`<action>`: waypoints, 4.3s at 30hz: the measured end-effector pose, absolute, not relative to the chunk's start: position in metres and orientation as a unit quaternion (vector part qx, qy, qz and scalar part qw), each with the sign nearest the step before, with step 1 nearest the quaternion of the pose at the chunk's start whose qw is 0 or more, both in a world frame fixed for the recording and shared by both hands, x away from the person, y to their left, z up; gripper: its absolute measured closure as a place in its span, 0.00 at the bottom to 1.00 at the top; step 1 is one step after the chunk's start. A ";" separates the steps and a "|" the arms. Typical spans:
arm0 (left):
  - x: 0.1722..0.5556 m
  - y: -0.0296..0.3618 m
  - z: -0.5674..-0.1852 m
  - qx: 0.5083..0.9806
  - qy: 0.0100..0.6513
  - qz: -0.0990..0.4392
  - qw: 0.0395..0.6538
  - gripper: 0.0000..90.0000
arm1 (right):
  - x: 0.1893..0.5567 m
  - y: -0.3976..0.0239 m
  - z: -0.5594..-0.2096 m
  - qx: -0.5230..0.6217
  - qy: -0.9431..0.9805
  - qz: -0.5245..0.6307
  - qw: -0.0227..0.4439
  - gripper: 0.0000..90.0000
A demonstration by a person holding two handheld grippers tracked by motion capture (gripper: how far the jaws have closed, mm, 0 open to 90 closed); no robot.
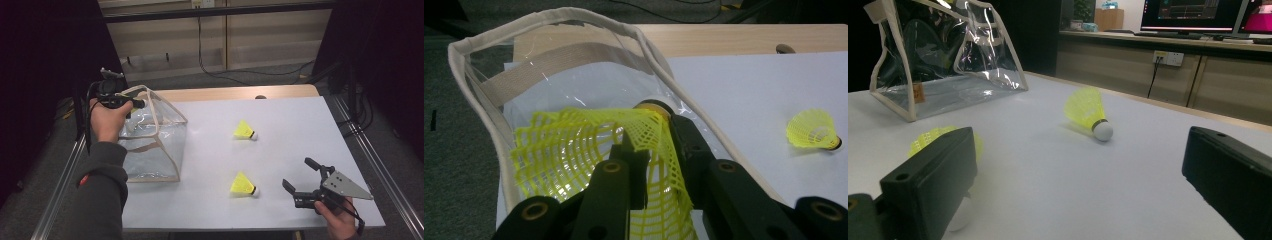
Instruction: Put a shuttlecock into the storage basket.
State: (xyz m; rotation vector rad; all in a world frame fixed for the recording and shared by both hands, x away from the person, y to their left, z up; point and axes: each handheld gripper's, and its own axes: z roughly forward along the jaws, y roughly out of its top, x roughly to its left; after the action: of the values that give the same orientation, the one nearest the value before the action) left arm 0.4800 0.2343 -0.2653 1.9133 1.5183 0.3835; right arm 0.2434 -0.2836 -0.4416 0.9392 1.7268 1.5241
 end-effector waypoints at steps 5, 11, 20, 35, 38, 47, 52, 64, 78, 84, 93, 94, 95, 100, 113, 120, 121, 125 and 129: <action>0.481 0.235 -0.266 0.730 0.582 0.149 0.326 0.87 | 0.243 -0.283 -0.441 0.357 0.657 0.581 0.321 0.01; 0.482 0.234 -0.267 0.732 0.579 0.149 0.326 0.87 | 0.243 -0.283 -0.442 0.356 0.658 0.580 0.321 0.01; 0.484 0.234 -0.268 0.734 0.578 0.150 0.322 0.87 | 0.243 -0.283 -0.441 0.356 0.658 0.581 0.321 0.01; 0.485 0.234 -0.269 0.734 0.579 0.150 0.321 0.87 | 0.244 -0.283 -0.441 0.356 0.659 0.580 0.321 0.01; 0.485 0.233 -0.269 0.734 0.578 0.151 0.322 0.87 | 0.243 -0.283 -0.441 0.355 0.659 0.580 0.321 0.01; 0.485 0.233 -0.269 0.732 0.578 0.159 0.324 0.80 | 0.243 -0.283 -0.441 0.354 0.659 0.582 0.320 0.01; 0.484 0.234 -0.268 0.731 0.577 0.156 0.330 0.77 | 0.243 -0.283 -0.441 0.354 0.659 0.581 0.321 0.01; 0.475 0.240 -0.260 0.722 0.577 0.142 0.355 0.65 | 0.243 -0.283 -0.441 0.354 0.659 0.581 0.321 0.01; 0.462 0.238 -0.250 0.727 0.556 0.116 0.386 0.54 | 0.243 -0.283 -0.441 0.355 0.659 0.580 0.322 0.01; 0.457 0.234 -0.247 0.732 0.544 0.101 0.399 0.47 | 0.243 -0.283 -0.441 0.354 0.659 0.580 0.322 0.01; 0.449 0.226 -0.240 0.742 0.520 0.093 0.412 0.37 | 0.243 -0.283 -0.441 0.354 0.660 0.580 0.322 0.01; 0.448 0.225 -0.239 0.742 0.520 0.091 0.414 0.37 | 0.243 -0.283 -0.441 0.354 0.660 0.580 0.322 0.01; 0.447 0.224 -0.239 0.743 0.517 0.087 0.416 0.36 | 0.243 -0.283 -0.441 0.354 0.660 0.580 0.322 0.01; 0.443 0.217 -0.236 0.753 0.501 0.078 0.420 0.33 | 0.243 -0.283 -0.441 0.353 0.660 0.580 0.323 0.01; 0.432 0.193 -0.232 0.776 0.461 0.064 0.426 0.24 | 0.243 -0.283 -0.441 0.352 0.660 0.580 0.323 0.01; 0.427 0.182 -0.230 0.780 0.443 0.056 0.438 0.20 | 0.243 -0.283 -0.440 0.351 0.660 0.580 0.324 0.01; 0.426 0.181 -0.230 0.780 0.441 0.052 0.441 0.20 | 0.243 -0.283 -0.440 0.351 0.660 0.580 0.323 0.01; 0.423 0.177 -0.230 0.783 0.433 0.051 0.442 0.19 | 0.243 -0.283 -0.441 0.351 0.660 0.580 0.323 0.01; 0.419 0.174 -0.232 0.787 0.425 0.049 0.444 0.19 | 0.243 -0.283 -0.441 0.350 0.661 0.580 0.324 0.01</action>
State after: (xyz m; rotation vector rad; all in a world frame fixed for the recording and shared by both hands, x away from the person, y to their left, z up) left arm 0.4192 0.1735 -0.2316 1.9512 1.0548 0.1203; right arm 0.2429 -0.2828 -0.4406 0.9184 1.7327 1.5212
